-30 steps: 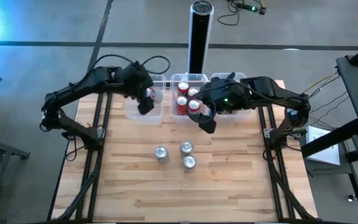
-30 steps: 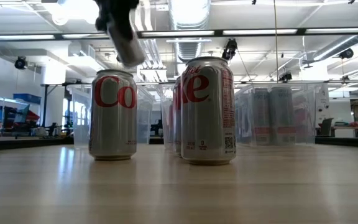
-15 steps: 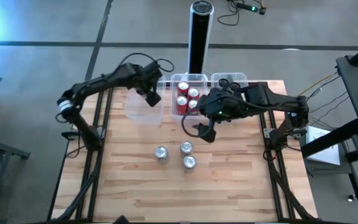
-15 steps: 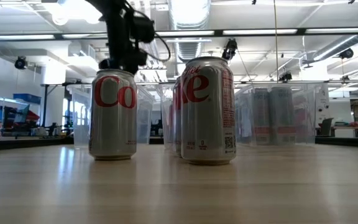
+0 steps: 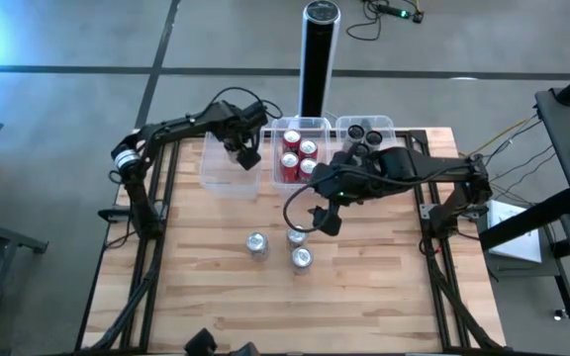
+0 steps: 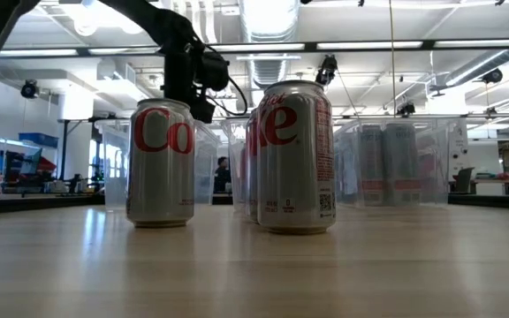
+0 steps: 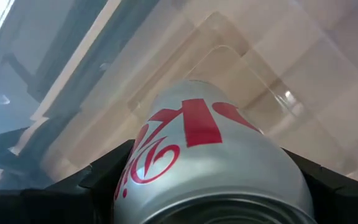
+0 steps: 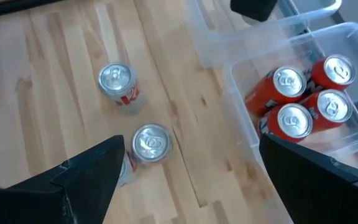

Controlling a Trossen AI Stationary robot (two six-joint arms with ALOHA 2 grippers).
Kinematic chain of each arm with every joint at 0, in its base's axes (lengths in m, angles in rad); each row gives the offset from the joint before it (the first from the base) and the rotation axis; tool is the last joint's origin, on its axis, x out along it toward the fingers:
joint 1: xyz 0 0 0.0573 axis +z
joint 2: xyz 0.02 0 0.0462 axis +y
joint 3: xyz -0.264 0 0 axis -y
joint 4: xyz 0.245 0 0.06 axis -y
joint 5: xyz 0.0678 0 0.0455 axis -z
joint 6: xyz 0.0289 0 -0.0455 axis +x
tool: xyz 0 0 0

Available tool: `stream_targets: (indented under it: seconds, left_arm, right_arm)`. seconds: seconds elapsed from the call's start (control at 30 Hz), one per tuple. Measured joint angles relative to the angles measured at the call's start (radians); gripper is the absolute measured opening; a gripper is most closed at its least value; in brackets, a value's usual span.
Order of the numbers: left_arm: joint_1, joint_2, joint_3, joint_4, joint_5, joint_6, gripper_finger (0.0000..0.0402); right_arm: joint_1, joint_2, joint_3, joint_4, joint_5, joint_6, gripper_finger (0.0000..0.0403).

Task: Sort soda cans
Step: Put the red-silver soda can into the left white bin

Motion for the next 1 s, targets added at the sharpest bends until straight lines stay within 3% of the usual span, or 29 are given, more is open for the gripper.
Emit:
stream_targets:
  seconds: [1.0]
  left_arm:
    - [0.102, 0.03, -0.014, 0.031, 0.106, -0.031, 0.0284]
  right_arm:
    - [0.0, 0.0, -0.005, 0.029, 0.0, 0.01, 0.0368]
